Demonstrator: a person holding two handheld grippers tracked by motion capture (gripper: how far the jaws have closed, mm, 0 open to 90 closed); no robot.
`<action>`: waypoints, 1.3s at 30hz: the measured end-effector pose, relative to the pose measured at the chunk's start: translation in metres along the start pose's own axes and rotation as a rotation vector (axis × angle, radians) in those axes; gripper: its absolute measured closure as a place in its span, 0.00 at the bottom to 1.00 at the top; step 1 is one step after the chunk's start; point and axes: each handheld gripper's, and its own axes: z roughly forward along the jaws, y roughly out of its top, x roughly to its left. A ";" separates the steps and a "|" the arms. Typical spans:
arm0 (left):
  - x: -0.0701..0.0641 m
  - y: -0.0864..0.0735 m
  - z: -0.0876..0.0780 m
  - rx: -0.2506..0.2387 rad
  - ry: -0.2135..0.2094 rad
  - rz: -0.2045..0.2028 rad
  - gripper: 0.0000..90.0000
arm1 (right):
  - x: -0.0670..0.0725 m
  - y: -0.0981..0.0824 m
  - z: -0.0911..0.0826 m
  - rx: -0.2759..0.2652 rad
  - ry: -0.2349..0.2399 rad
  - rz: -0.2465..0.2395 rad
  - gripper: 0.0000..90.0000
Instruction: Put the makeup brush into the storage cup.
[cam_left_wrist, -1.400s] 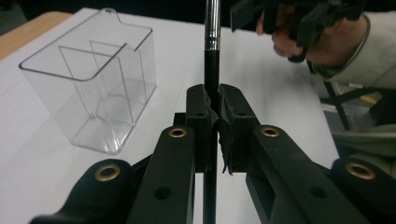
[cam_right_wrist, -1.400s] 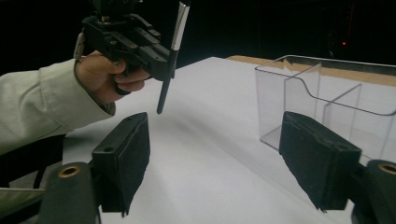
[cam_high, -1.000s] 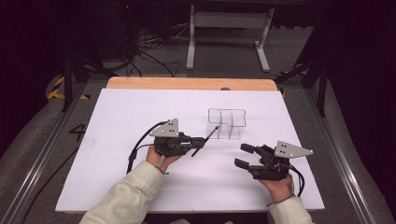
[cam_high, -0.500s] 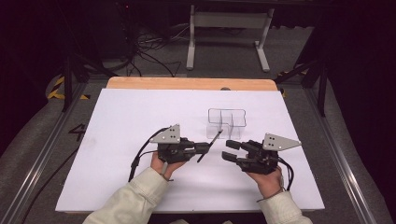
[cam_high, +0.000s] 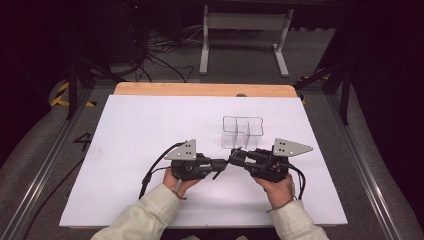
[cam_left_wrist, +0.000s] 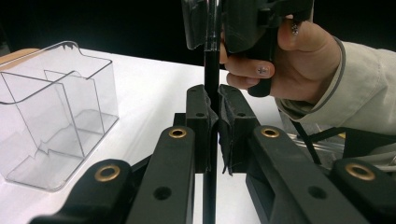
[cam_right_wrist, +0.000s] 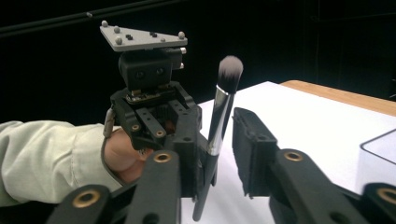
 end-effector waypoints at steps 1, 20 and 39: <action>0.000 0.000 -0.001 0.002 0.002 0.003 0.92 | 0.000 0.000 0.001 0.000 0.004 0.002 0.85; 0.000 -0.001 -0.013 -0.001 0.048 -0.027 0.66 | 0.004 0.009 0.010 0.031 0.012 -0.031 0.93; -0.008 -0.013 -0.057 0.046 0.192 -0.058 0.39 | -0.009 0.057 0.010 0.144 -0.055 -0.118 0.93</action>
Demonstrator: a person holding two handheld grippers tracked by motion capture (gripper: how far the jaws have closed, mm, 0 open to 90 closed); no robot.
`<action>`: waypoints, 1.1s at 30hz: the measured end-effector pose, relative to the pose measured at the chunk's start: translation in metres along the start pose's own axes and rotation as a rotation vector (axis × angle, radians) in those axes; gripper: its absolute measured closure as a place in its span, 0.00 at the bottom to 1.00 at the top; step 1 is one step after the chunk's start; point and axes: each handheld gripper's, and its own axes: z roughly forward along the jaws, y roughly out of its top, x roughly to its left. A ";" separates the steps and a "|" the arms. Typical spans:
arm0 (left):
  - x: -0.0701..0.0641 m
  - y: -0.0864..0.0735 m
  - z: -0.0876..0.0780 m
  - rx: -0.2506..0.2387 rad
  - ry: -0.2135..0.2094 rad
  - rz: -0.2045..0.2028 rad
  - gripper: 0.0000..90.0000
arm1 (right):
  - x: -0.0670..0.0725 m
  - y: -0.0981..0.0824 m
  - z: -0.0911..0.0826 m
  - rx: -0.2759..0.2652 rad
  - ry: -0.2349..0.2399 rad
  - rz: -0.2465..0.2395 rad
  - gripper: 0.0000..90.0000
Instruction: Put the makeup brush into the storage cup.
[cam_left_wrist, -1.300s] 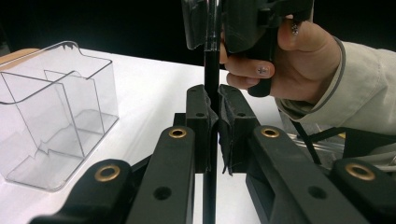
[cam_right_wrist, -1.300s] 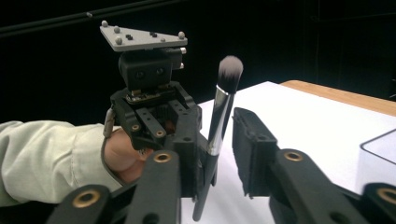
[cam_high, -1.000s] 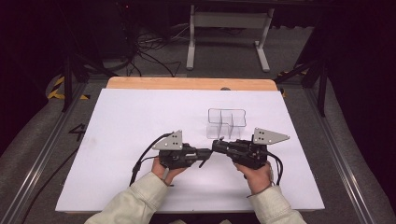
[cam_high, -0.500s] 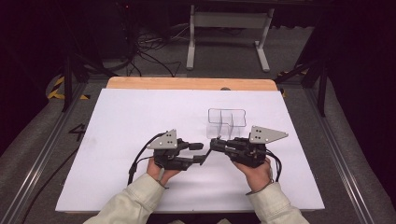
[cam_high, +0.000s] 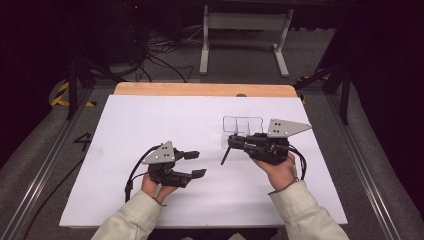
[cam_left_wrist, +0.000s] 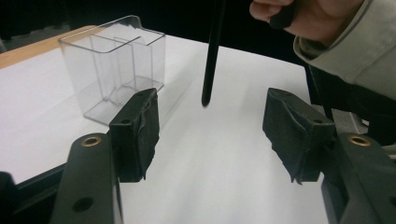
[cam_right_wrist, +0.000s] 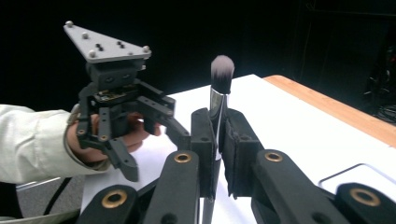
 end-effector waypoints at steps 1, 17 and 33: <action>0.001 0.000 -0.003 0.003 0.007 0.000 0.38 | -0.002 0.004 -0.001 0.006 -0.007 -0.002 0.93; 0.014 -0.007 -0.035 0.060 0.068 -0.045 0.16 | -0.029 0.037 -0.009 0.052 -0.070 0.018 0.93; 0.022 -0.021 -0.062 0.086 0.145 -0.050 0.13 | -0.051 0.052 -0.015 0.061 -0.150 0.014 0.93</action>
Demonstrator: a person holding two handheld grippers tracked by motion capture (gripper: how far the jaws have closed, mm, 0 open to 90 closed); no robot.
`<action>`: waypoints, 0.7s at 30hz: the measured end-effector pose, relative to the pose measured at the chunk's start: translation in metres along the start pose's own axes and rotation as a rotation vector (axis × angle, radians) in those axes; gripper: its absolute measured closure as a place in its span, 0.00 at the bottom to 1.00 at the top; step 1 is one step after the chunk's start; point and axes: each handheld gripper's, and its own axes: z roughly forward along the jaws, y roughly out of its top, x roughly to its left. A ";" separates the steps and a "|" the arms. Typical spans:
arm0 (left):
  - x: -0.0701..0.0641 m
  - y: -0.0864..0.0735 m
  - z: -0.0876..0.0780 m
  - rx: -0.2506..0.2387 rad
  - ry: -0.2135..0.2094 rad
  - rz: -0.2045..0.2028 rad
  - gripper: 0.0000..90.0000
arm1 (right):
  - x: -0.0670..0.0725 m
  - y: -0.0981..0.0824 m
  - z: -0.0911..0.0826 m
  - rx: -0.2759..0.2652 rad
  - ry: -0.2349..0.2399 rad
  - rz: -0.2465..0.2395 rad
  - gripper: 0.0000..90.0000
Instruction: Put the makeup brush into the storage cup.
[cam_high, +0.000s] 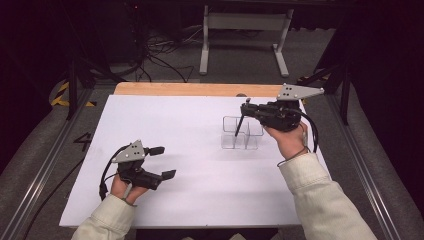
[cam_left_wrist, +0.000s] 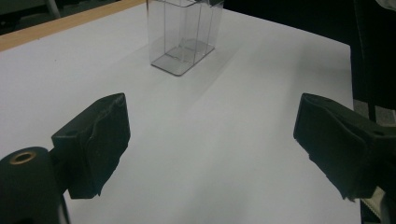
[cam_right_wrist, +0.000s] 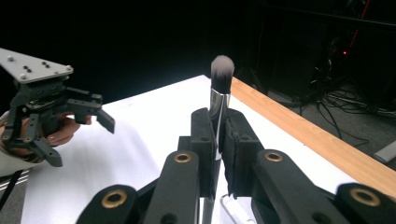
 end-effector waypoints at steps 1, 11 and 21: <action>0.001 -0.001 -0.002 0.000 0.004 -0.002 0.13 | -0.002 0.001 0.000 -0.002 -0.001 0.004 0.93; 0.004 -0.007 -0.016 0.007 0.028 0.006 0.12 | -0.023 0.004 0.004 0.017 -0.053 0.027 0.93; 0.008 -0.013 -0.024 0.004 0.037 0.004 0.11 | -0.037 0.006 0.006 0.036 -0.088 0.049 0.93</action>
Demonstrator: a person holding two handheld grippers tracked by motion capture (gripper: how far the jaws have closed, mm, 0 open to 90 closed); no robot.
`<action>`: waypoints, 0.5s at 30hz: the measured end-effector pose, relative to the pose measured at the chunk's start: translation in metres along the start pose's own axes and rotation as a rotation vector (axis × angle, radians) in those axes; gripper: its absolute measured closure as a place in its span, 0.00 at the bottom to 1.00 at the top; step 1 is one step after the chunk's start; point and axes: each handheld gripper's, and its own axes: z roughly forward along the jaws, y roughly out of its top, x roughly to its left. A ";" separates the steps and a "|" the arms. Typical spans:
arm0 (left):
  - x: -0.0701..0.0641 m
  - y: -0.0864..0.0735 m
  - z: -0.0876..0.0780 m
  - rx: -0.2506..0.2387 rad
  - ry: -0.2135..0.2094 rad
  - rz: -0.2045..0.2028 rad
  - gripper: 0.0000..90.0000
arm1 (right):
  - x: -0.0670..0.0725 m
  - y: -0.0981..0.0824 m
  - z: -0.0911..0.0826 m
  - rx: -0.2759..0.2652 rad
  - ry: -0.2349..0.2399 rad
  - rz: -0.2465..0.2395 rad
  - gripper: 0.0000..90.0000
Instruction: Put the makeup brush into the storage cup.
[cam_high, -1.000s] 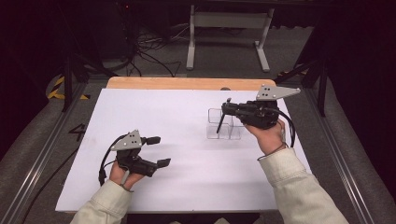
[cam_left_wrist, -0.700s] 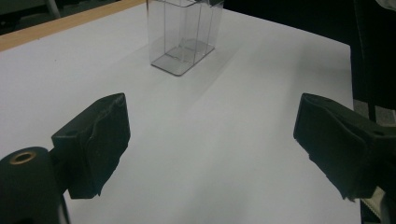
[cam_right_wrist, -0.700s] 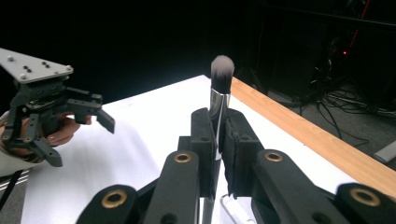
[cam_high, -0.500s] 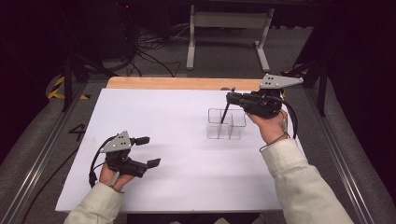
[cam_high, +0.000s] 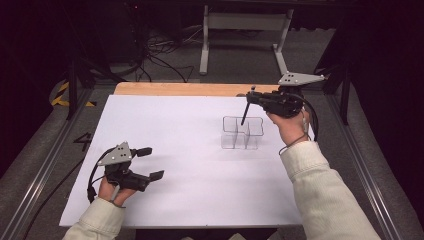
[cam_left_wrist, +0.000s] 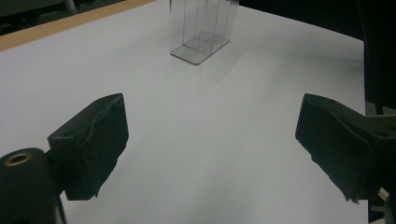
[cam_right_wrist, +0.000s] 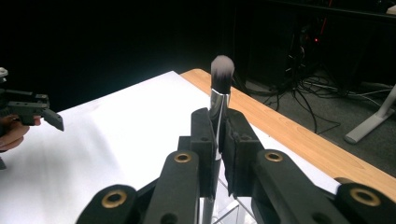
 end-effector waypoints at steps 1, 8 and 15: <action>0.000 0.000 0.000 0.001 0.001 0.003 0.11 | -0.001 0.000 0.001 0.003 -0.002 -0.001 0.93; 0.001 -0.002 -0.002 -0.001 0.001 0.001 0.11 | -0.009 -0.007 0.010 0.015 -0.008 0.025 0.93; 0.001 -0.003 -0.001 0.005 0.000 0.007 0.11 | -0.018 -0.019 0.016 0.025 -0.014 0.057 0.93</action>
